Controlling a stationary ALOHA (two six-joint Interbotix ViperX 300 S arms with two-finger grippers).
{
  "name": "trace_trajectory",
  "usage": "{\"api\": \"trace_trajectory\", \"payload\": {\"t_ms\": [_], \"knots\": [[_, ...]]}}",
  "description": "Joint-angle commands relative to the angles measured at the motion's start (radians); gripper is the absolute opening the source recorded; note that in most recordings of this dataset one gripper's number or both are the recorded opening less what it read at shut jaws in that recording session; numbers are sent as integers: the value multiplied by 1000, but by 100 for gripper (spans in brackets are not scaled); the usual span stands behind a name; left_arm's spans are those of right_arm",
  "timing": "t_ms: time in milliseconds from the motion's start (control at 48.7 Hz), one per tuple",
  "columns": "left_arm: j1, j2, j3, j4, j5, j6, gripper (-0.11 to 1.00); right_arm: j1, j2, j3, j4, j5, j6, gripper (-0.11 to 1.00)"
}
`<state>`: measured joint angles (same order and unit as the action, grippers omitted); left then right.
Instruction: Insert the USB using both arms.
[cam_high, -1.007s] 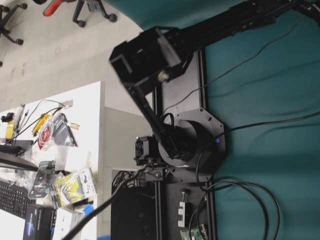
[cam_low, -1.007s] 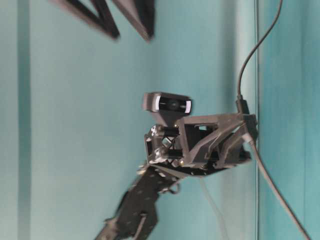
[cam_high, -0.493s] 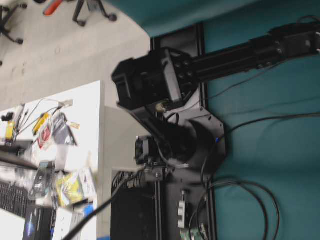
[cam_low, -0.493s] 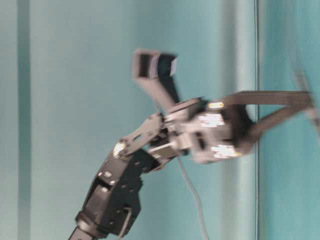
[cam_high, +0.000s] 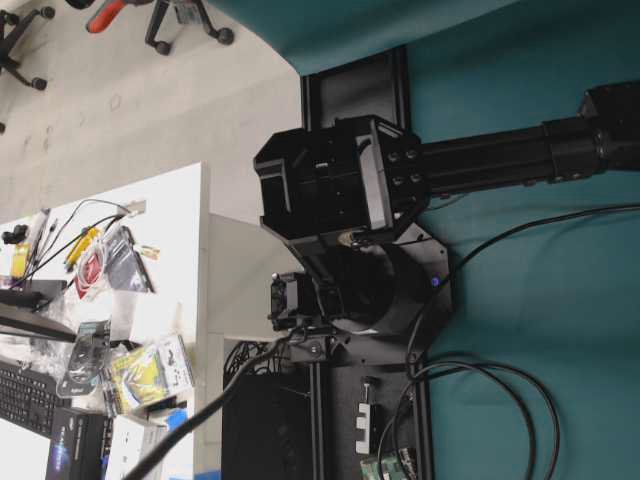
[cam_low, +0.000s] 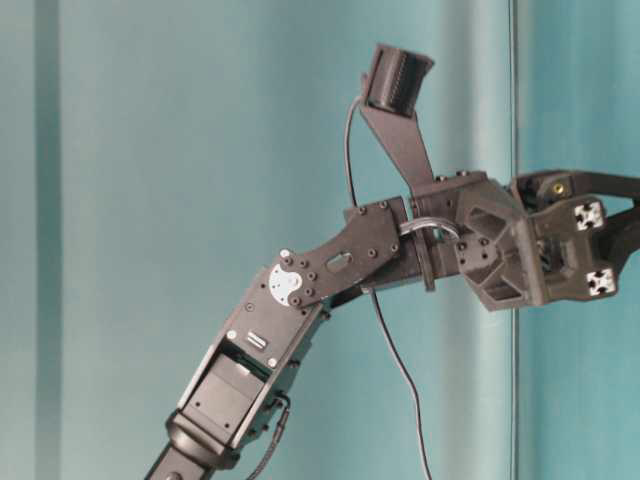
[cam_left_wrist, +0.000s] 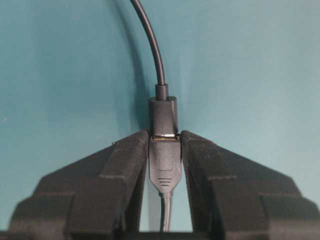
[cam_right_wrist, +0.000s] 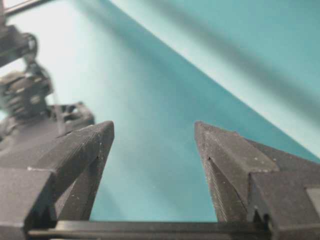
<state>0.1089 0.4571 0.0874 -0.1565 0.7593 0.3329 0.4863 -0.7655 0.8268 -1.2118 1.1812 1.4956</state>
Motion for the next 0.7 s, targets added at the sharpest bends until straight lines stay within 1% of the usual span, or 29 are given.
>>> {"api": "trace_trajectory", "payload": {"t_ms": [0, 62, 103, 247, 267, 288, 411, 514, 678], "knots": [[-14, -25, -26, 5, -2, -20, 28, 2, -2, -14, -3, -3, 9, 74], [-21, -32, -29, 5, -2, -25, 28, 2, -6, -12, -3, -3, 9, 74], [-25, -40, -31, 6, -3, -34, 32, 0, -11, -12, -2, -3, 9, 74], [-28, -61, -35, 6, -3, -69, 73, 2, -25, -9, 0, -3, 9, 74], [-28, -64, -35, 5, -3, -75, 78, 2, -28, -8, 0, -5, 9, 74], [-28, -67, -35, 5, -2, -80, 81, 2, -28, -8, 0, -3, 9, 74], [-28, -94, -35, 6, 18, -107, 77, 2, -28, -3, 0, -12, 9, 74], [-28, -163, -18, 6, 49, -132, 77, 2, -34, 9, 0, -25, 9, 74], [-26, -299, 69, 8, 35, -201, 77, 2, -91, 51, 0, -78, 9, 74]]}}
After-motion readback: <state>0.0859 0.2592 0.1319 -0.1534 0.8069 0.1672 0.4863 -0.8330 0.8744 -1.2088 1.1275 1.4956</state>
